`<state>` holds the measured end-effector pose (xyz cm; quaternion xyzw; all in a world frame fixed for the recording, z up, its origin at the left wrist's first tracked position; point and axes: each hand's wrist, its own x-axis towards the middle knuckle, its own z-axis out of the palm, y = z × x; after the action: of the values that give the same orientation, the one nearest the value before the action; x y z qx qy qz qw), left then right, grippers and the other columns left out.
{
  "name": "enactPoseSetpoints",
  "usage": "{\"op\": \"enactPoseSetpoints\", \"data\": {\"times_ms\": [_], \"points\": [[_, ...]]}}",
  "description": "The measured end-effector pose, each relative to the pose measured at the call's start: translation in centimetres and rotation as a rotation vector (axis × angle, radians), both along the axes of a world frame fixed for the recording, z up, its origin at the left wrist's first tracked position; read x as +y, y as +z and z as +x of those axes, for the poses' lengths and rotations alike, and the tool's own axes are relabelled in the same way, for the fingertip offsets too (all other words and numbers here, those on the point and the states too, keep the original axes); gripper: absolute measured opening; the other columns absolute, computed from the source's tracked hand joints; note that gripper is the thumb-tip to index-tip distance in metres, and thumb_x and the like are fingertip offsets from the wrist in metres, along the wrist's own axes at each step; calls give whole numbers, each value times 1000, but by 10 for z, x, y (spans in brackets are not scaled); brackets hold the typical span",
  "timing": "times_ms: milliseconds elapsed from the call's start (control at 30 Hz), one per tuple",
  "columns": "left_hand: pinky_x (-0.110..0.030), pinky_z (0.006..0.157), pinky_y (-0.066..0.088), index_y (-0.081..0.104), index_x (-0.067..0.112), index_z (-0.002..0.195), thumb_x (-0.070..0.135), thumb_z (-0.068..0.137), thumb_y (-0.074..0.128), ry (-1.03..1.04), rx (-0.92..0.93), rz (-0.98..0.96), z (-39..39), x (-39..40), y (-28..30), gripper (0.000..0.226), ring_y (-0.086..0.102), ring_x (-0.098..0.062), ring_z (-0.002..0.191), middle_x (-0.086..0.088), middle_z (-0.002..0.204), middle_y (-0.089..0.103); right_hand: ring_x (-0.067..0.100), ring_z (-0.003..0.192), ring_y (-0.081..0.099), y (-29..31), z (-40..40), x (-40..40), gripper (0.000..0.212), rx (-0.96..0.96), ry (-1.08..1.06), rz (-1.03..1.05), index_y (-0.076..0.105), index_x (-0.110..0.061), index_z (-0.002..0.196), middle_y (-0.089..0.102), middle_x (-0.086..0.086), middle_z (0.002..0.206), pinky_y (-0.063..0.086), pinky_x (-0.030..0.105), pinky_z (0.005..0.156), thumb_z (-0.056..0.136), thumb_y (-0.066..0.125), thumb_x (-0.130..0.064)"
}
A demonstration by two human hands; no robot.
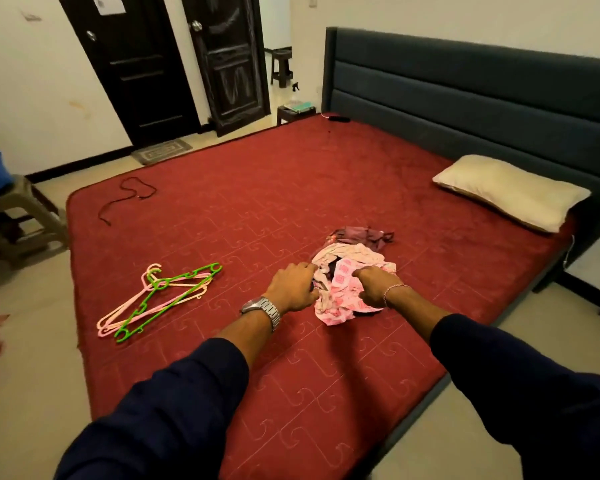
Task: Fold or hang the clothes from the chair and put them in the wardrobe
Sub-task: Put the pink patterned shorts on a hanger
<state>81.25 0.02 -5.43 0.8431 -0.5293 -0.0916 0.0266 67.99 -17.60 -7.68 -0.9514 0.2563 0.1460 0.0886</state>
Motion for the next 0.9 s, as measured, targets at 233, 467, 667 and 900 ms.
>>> {"op": "enactPoseSetpoints", "data": {"times_ms": [233,467,667,900], "points": [[-47,90,52,42,13,146,35,93,62,65,155,77,26,-100,-69,60,57,-34,117,-13,132,60,33,128,53,-78,31,-101,50,92,4,130,51,-10,139,56,14,140,48,39,101,91,62,-19],[-44,93,51,49,11,142,28,97,61,129,321,119,43,-179,-155,50,57,-32,120,-14,133,60,33,135,46,-162,65,-175,50,83,-38,295,45,-9,144,51,14,146,42,39,106,97,56,-20],[-46,96,48,58,26,134,29,94,62,231,426,100,53,-217,-227,41,53,-34,117,-12,128,55,35,137,43,-222,90,-207,50,-5,24,412,51,-19,143,39,14,151,37,40,112,94,54,-10],[-38,84,52,71,3,102,8,79,79,547,654,-164,51,-231,-236,25,65,-28,96,-13,105,68,35,113,59,-241,95,-216,23,-106,-74,395,72,-9,110,63,16,120,45,37,91,92,58,-10]]}}
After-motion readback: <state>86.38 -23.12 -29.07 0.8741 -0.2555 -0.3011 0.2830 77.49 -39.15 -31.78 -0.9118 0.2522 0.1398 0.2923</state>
